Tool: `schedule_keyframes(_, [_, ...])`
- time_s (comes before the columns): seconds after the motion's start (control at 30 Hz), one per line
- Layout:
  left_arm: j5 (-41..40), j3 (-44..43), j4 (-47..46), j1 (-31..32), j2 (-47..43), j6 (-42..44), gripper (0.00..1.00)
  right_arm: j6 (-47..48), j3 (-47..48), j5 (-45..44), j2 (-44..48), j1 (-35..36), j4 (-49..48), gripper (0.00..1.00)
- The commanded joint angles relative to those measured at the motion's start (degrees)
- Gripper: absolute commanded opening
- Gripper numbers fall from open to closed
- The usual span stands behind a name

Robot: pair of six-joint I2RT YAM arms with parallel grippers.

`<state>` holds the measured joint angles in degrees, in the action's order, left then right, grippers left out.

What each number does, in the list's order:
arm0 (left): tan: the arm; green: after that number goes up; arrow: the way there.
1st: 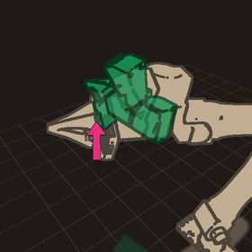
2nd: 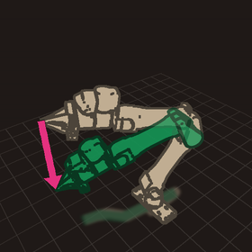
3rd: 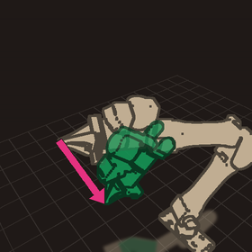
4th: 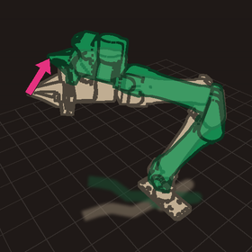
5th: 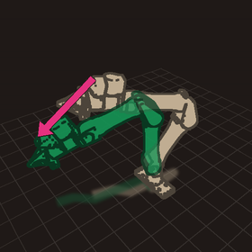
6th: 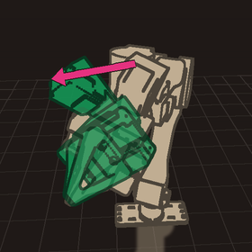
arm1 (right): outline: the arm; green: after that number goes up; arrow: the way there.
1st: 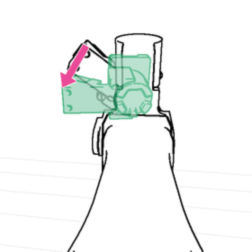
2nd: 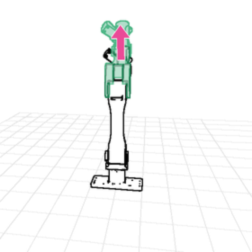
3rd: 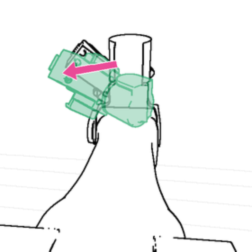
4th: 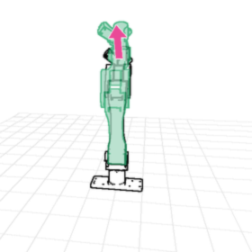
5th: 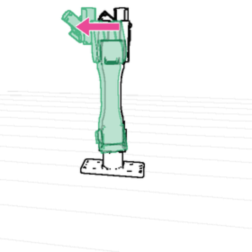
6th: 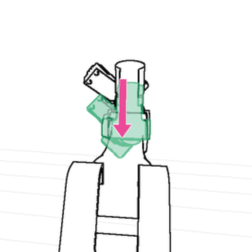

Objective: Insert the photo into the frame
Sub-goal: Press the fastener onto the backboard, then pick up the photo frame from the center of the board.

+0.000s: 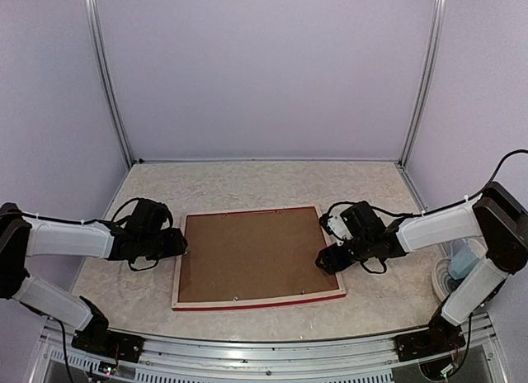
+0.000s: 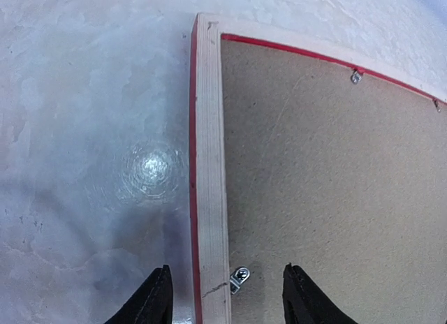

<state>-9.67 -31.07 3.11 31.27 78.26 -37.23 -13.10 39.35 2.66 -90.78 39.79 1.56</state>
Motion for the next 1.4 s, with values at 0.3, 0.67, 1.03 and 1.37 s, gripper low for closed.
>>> schedule_keyframes(0.3, [-4.2, -3.09, 2.72, 2.39, -10.99, -0.6, 0.77, -0.92, -5.16, -6.89, 7.02, -0.24, -4.14, 0.85])
schedule_keyframes(0.67, [-7.15, -2.27, 5.15, 4.3, -17.69, -0.73, 0.96, -1.38, -6.12, -7.94, 8.26, -0.24, -5.38, 0.88])
schedule_keyframes(1.03, [-12.25, -2.16, 8.2, 4.59, -22.69, -1.49, 0.99, -1.58, -6.95, -8.72, 9.57, -0.27, -6.18, 0.88])
schedule_keyframes(1.37, [-10.61, 0.68, 6.09, 4.95, -26.57, 1.8, 0.99, -1.57, -7.08, -9.37, 9.57, -0.24, -6.24, 0.88])
